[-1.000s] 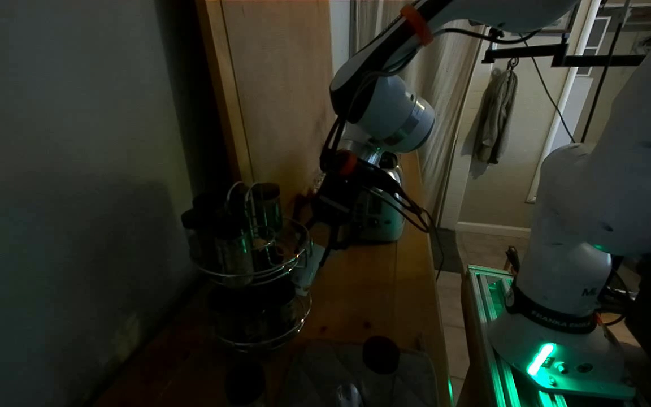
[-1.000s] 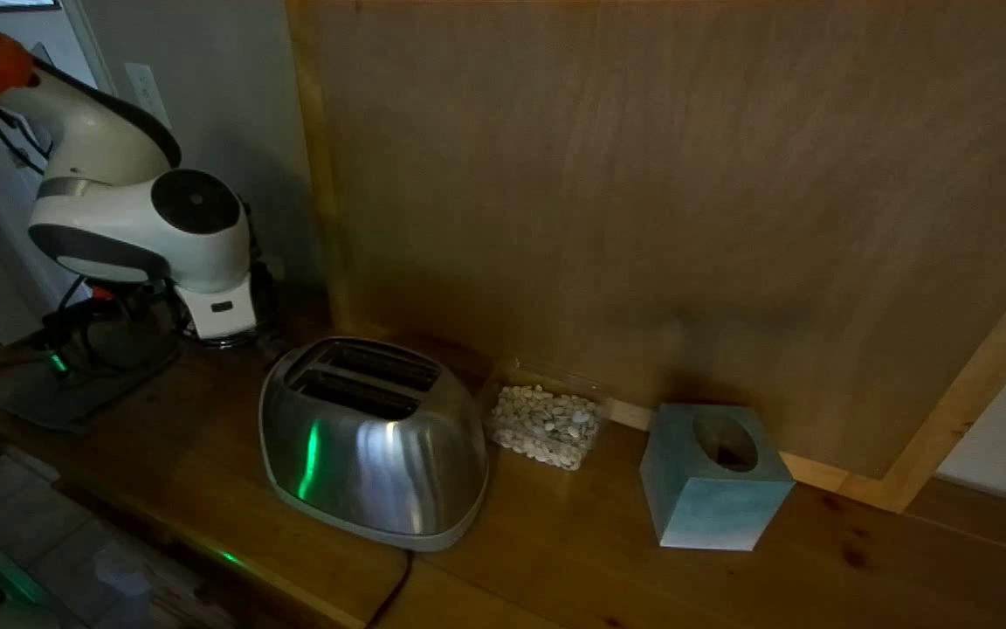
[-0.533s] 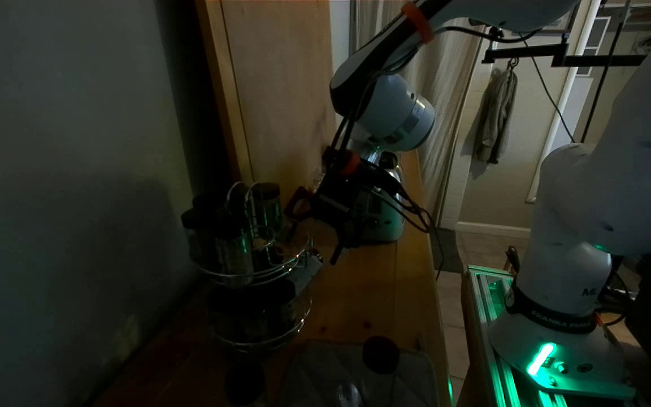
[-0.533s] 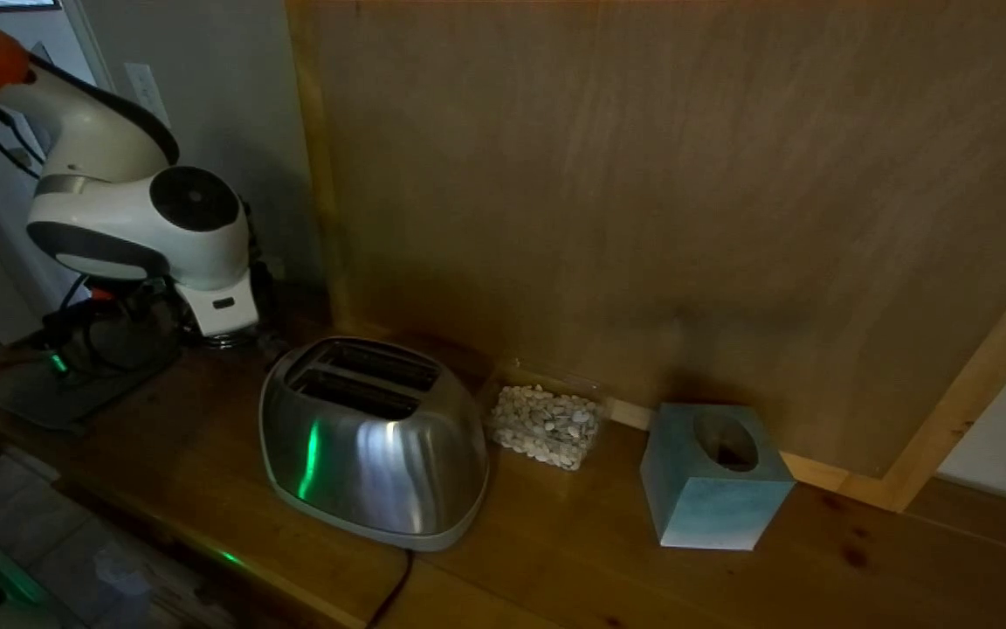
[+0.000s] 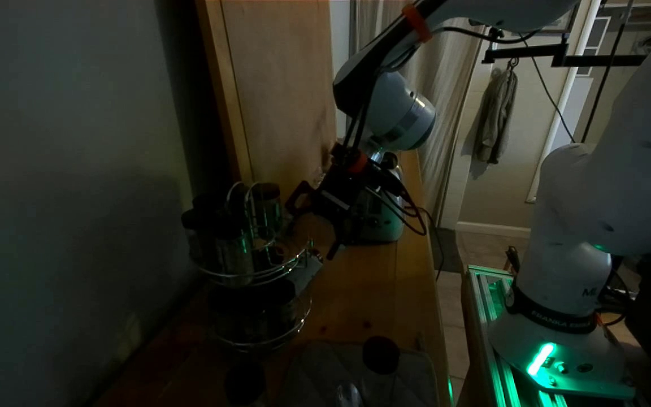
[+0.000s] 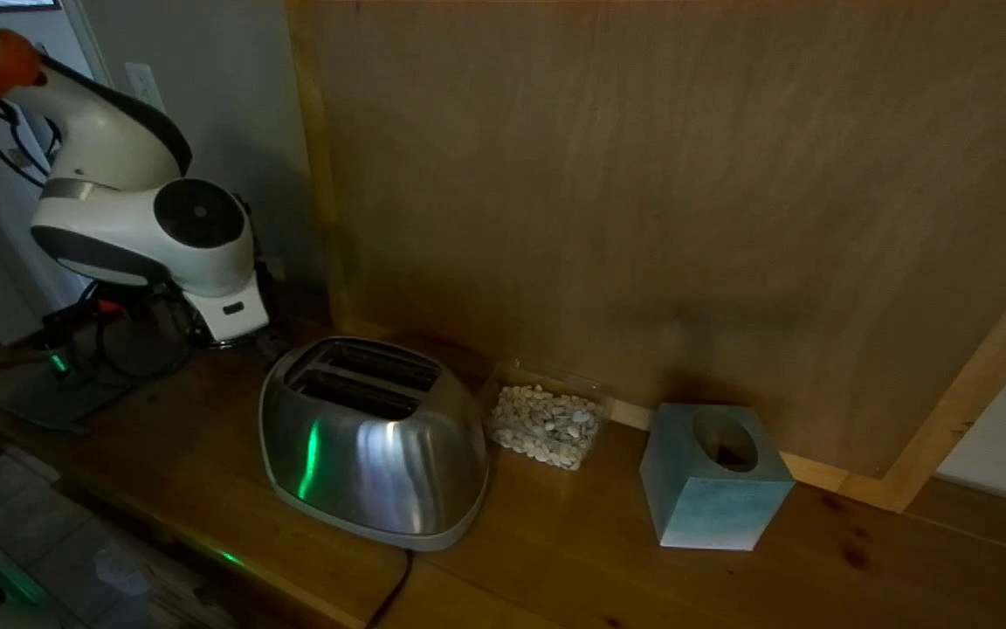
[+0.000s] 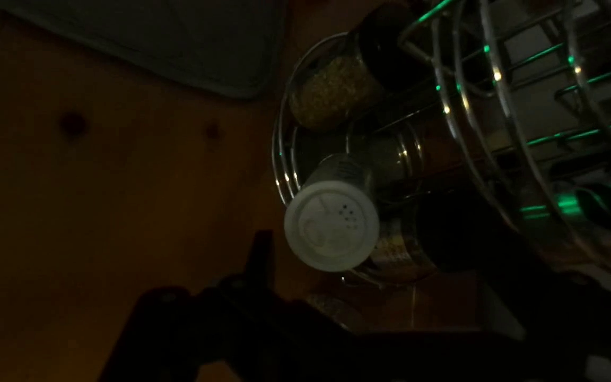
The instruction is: Move the white bottle from the top rack to the bottom rack
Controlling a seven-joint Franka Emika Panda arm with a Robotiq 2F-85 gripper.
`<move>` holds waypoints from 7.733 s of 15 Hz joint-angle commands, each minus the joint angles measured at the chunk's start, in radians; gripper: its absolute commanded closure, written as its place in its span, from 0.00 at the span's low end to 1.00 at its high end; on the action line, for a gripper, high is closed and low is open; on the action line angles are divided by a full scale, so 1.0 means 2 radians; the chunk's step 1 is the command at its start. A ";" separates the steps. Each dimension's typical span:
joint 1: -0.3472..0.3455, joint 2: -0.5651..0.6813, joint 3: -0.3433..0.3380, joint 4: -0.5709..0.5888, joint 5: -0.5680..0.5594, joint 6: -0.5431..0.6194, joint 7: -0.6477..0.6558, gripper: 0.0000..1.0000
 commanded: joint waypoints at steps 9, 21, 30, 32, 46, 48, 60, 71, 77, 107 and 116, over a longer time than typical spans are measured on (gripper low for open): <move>-0.004 0.042 -0.025 0.004 0.049 -0.084 -0.056 0.00; -0.012 0.061 -0.027 0.001 0.057 -0.080 -0.017 0.00; -0.019 0.067 -0.036 -0.001 0.124 -0.084 -0.012 0.00; -0.020 0.067 -0.038 -0.002 0.140 -0.081 -0.015 0.00; -0.021 0.068 -0.035 0.003 0.209 -0.085 -0.045 0.00; -0.021 0.069 -0.034 0.005 0.204 -0.085 -0.047 0.00; -0.015 0.059 -0.022 0.018 0.197 -0.061 -0.071 0.00; -0.021 0.050 -0.021 -0.001 0.136 -0.023 -0.005 0.00; -0.020 0.040 -0.023 -0.004 0.103 -0.036 0.023 0.57; -0.035 0.036 -0.022 0.003 0.045 -0.067 0.081 0.22; -0.053 -0.091 0.010 -0.012 -0.136 -0.025 0.241 0.00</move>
